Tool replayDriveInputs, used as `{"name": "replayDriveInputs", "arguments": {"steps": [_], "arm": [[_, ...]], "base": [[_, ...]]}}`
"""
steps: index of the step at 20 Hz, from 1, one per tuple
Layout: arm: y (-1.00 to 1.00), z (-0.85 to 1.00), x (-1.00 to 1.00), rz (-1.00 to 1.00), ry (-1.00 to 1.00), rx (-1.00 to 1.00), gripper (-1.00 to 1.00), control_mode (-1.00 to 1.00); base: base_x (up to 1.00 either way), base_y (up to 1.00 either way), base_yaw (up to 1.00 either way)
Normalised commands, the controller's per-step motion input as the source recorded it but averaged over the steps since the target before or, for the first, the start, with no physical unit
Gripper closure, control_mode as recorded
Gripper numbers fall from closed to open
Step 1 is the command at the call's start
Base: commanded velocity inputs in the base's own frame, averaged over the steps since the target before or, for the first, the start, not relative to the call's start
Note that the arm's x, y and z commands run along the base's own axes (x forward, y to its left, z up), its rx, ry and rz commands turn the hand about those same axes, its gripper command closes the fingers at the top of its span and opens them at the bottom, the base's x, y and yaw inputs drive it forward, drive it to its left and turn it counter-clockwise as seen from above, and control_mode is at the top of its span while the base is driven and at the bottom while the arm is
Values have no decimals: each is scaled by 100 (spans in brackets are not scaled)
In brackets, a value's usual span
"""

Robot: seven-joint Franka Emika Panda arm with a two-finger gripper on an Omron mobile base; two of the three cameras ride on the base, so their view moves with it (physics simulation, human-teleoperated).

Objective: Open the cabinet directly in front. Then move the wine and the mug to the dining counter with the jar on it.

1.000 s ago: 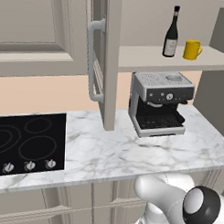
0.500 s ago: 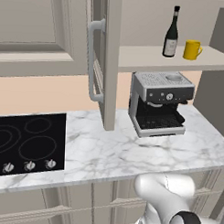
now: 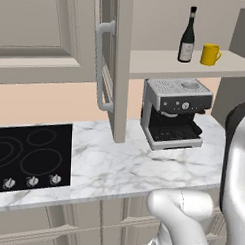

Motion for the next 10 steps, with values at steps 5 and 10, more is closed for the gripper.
{"name": "replayDriveInputs", "arguments": {"steps": [5,10], "arm": [[48,0,0,0,-4,5,-100,-100],[31,0,0,0,-9,11,-100,-100]], "base": [[0,0,0],[0,0,0]]}}
